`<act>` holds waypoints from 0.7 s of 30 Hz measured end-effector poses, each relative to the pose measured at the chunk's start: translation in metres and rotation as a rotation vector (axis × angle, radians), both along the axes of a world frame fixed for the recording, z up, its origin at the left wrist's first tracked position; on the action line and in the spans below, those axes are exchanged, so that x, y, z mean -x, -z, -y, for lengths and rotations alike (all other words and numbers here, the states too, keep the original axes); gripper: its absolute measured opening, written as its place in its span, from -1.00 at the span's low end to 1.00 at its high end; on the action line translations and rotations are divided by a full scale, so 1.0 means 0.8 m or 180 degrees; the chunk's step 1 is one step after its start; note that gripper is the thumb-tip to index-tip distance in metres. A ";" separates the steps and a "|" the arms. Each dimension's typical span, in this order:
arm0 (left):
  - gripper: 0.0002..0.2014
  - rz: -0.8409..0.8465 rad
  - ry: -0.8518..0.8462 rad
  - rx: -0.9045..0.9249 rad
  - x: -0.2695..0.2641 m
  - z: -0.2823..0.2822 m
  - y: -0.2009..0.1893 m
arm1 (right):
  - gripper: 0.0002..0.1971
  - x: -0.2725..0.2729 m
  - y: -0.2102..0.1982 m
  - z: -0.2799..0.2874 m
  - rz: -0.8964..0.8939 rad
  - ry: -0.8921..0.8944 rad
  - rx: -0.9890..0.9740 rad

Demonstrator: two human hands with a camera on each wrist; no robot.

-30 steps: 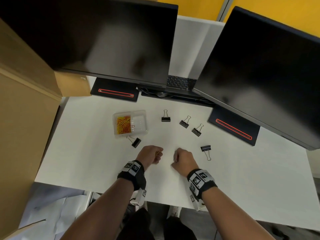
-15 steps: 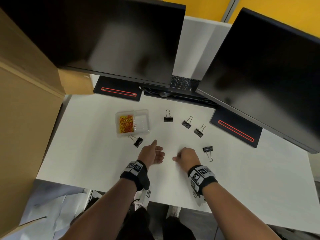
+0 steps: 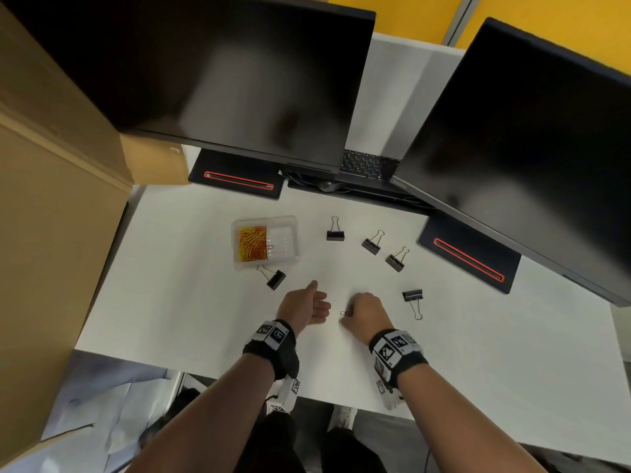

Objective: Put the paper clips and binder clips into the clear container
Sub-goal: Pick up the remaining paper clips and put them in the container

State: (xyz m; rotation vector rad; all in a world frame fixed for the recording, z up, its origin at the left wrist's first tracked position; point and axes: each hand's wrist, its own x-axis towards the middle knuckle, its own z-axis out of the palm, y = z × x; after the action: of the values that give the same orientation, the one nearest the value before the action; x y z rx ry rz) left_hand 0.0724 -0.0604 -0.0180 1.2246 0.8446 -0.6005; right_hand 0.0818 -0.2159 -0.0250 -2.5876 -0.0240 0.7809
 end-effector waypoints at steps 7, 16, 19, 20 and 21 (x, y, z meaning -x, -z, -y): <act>-0.67 -0.0019 0.0132 -0.0147 0.000 0.003 0.002 | -0.84 0.001 -0.008 0.014 0.0088 -0.0042 -0.0263; -0.57 -0.0088 0.0036 -0.0095 0.000 0.002 -0.001 | -0.80 -0.002 -0.013 0.003 -0.0079 -0.0373 0.0087; -0.56 -0.0105 -0.0013 -0.0073 0.000 0.003 0.001 | -0.84 0.005 -0.012 0.004 0.0022 -0.0480 -0.0055; -0.56 -0.0107 -0.0032 -0.0068 0.001 0.004 0.001 | -0.89 0.008 -0.010 0.005 0.0079 -0.0460 -0.0157; -0.56 -0.0105 -0.0042 -0.0065 0.001 0.004 0.002 | -0.93 0.010 -0.009 0.007 0.0099 -0.0402 -0.0282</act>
State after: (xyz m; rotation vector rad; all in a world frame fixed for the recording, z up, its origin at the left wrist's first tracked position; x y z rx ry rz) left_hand 0.0716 -0.0638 -0.0195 1.2297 0.8879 -0.6041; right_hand 0.0741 -0.2211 -0.0180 -2.5331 -0.2284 0.7661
